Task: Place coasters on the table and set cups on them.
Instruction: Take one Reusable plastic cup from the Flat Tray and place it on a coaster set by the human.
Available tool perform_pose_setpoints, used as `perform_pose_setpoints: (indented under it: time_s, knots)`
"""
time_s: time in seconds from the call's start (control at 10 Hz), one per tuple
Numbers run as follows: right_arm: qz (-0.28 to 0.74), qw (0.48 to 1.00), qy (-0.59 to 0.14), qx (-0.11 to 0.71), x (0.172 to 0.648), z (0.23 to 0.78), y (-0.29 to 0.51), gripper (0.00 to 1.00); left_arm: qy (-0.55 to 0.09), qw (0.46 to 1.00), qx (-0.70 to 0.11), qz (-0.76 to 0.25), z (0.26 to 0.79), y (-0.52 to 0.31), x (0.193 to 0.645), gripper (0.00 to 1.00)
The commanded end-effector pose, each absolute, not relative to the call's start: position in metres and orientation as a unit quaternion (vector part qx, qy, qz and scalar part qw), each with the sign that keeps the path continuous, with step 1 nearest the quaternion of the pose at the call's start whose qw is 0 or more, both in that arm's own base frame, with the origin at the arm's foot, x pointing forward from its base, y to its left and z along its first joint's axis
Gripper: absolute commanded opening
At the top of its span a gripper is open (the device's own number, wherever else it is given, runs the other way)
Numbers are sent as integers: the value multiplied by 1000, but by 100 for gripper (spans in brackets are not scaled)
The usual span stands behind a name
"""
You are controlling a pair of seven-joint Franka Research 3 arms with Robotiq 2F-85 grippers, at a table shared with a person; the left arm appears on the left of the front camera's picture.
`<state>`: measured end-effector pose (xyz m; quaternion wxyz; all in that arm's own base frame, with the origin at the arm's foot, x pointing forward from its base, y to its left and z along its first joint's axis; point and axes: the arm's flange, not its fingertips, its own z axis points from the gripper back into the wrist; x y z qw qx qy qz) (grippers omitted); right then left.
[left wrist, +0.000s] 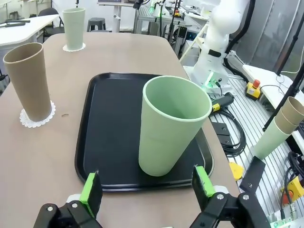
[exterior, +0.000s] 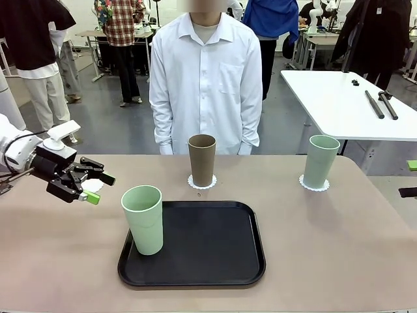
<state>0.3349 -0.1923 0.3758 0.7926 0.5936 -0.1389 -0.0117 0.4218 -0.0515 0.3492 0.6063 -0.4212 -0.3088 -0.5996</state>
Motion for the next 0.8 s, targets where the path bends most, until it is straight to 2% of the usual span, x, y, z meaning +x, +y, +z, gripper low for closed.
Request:
perform_pose_setpoints:
  time_s: [0.0,0.1,0.3,0.4,0.7]
  knots:
    - [-12,791,-144,594,331,376,-189,100,-322,597,-421,-602,351,-51,420,100]
    - [-12,791,-144,594,331,376,-189,100,-309,606,-421,-600,349,-51,422,100]
    - [-12,791,-144,594,331,376,-189,100,-341,527,-479,-613,338,-51,414,100]
    - [-12,791,-144,594,331,376,-189,100,-348,518,-520,-583,329,-49,408,100]
    - [-12,791,-144,594,331,376,-189,100,-375,519,-541,-545,298,-57,402,100]
